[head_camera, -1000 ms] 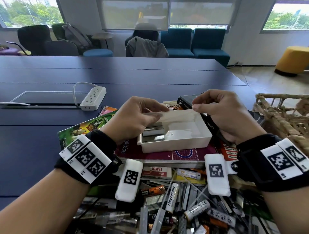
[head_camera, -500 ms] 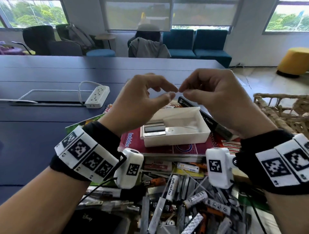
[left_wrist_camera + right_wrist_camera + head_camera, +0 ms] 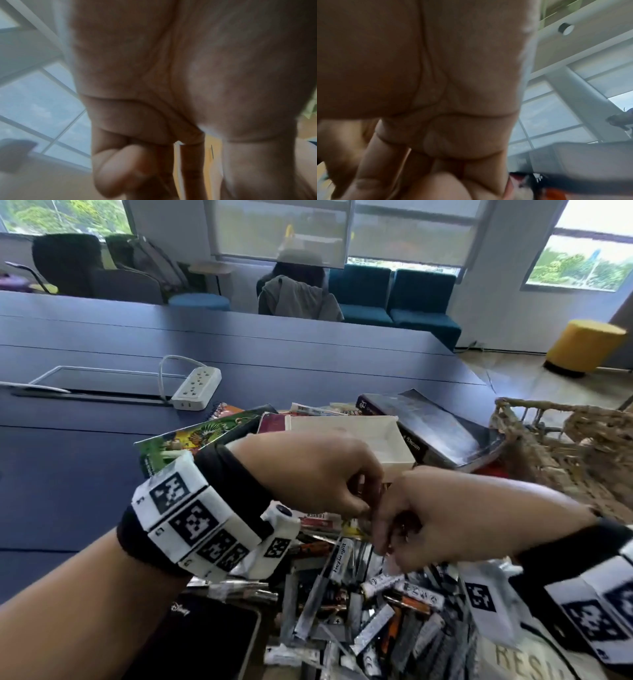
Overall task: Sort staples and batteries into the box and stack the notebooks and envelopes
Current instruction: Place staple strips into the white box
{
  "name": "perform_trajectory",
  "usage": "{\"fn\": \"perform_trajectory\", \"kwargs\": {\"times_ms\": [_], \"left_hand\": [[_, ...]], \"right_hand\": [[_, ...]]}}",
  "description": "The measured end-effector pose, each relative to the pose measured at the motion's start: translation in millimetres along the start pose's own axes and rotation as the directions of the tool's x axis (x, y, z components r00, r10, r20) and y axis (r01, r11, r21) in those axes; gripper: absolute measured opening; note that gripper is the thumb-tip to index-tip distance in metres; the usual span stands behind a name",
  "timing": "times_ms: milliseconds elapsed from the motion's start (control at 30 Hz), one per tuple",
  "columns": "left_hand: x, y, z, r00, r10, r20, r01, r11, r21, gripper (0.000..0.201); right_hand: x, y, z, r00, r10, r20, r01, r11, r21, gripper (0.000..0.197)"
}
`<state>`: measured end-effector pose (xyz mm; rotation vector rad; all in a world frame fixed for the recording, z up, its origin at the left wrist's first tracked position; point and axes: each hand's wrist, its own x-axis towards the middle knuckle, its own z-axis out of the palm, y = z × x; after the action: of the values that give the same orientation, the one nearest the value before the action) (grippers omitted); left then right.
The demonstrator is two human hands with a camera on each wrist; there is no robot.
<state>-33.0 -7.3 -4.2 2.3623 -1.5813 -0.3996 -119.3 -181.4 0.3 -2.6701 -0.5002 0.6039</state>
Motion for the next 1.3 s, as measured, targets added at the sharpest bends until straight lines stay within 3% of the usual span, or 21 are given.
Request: {"fn": "perform_trajectory", "kwargs": {"times_ms": [133, 367, 533, 733, 900, 1000, 1133, 1200, 1300], "left_hand": [[1.3, 4.3, 7.1, 1.0, 0.002, 0.029, -0.004, 0.999, 0.054, 0.003], [3.7, 5.3, 15.3, 0.997, -0.051, 0.054, 0.045, 0.994, 0.101, 0.004], [7.3, 8.0, 23.3, 0.986, -0.083, 0.148, 0.063, 0.989, 0.133, 0.015], [15.4, 19.9, 27.8, 0.96, -0.112, 0.258, 0.046, 0.967, 0.25, 0.021], [15.4, 19.0, 30.9, 0.961, -0.103, 0.257, 0.054, 0.98, 0.19, 0.014], [14.7, 15.0, 32.9, 0.976, -0.057, 0.212, 0.035, 0.994, 0.108, 0.013], [14.8, 6.7, 17.8, 0.986, 0.022, 0.168, -0.004, 0.995, -0.103, 0.013], [13.8, 0.5, 5.5, 0.99, 0.037, 0.14, 0.008, 0.951, -0.308, 0.013], [10.6, -12.9, -5.3, 0.997, 0.028, -0.066, -0.058, 0.849, -0.526, 0.015]], "right_hand": [[1.6, -2.8, 16.6, 0.995, 0.071, 0.076, -0.061, 0.989, -0.132, 0.026], [-0.1, 1.2, 17.3, 0.995, 0.087, 0.037, -0.079, 0.981, -0.176, 0.013], [-22.3, 12.6, -15.8, 0.986, 0.157, -0.055, -0.156, 0.987, 0.023, 0.011], [-27.2, 29.9, -32.0, 0.974, 0.131, -0.183, -0.115, 0.989, 0.098, 0.011], [-19.7, 38.4, -32.4, 0.96, 0.104, -0.261, -0.065, 0.986, 0.154, 0.01], [-13.9, 44.2, -41.1, 0.917, 0.106, -0.384, -0.008, 0.968, 0.25, 0.01], [1.3, 48.8, -49.6, 0.77, 0.13, -0.625, 0.167, 0.904, 0.393, 0.011], [10.9, 50.6, -54.0, 0.702, 0.146, -0.697, 0.242, 0.872, 0.426, 0.011], [23.3, 54.1, -57.4, 0.649, 0.178, -0.74, 0.307, 0.828, 0.469, 0.01]]}}
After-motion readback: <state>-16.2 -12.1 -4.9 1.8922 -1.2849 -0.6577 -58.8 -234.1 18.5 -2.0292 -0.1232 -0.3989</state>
